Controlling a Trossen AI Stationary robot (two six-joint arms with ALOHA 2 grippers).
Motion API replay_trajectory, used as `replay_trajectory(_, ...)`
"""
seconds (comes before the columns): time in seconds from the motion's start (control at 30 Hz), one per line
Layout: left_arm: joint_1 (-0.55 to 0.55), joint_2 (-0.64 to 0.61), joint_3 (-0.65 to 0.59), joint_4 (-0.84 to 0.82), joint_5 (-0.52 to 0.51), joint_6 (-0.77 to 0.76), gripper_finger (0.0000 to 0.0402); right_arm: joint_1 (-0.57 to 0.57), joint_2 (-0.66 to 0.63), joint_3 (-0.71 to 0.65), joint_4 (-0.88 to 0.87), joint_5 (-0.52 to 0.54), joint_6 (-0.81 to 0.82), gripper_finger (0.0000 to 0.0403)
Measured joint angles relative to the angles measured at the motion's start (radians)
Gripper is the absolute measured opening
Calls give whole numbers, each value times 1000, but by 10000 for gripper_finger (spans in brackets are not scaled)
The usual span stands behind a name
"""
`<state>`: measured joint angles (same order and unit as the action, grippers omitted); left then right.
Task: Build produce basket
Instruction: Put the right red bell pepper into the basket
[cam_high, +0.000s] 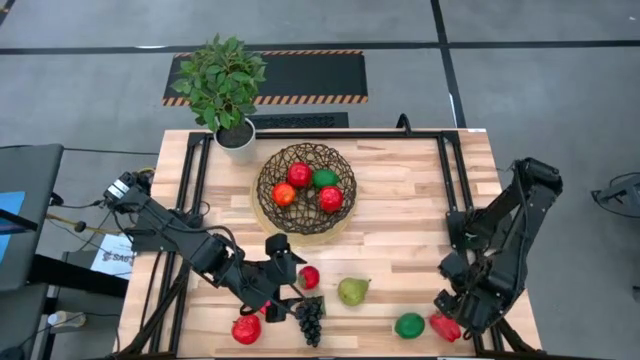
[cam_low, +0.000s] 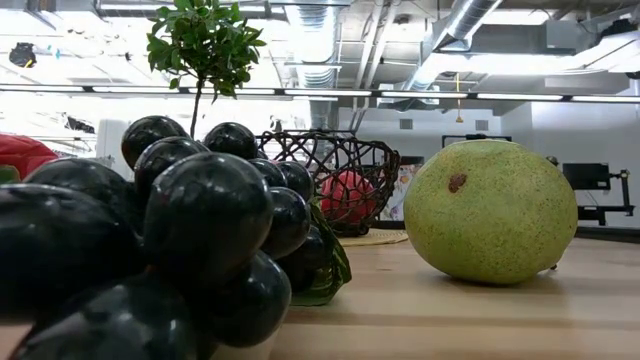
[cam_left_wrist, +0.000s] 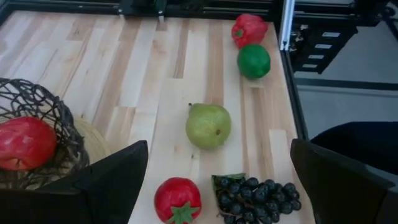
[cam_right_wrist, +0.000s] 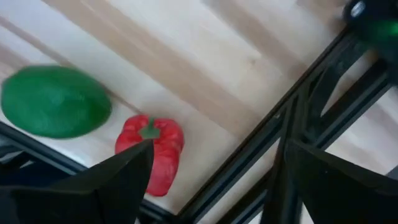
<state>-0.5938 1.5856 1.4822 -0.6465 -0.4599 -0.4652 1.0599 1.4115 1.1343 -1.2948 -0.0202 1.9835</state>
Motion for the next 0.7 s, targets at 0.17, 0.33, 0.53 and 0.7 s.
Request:
replay_trajectory(0.17, -4, 1, 0, 30, -6, 12, 380, 33, 45, 0, 43, -9, 11, 379)
replay_trajectory(0.33, -7, 1, 0, 34, -24, 12, 380, 69, 47, 0, 52, -10, 88, 379)
replay_trajectory(0.53, -29, 1, 0, 41, -64, 17, 380, 139, 47, 0, 59, -20, 224, 379)
replay_trajectory(0.7, -35, 1, 0, 41, -87, 19, 380, 181, 59, 0, 95, -27, 294, 379)
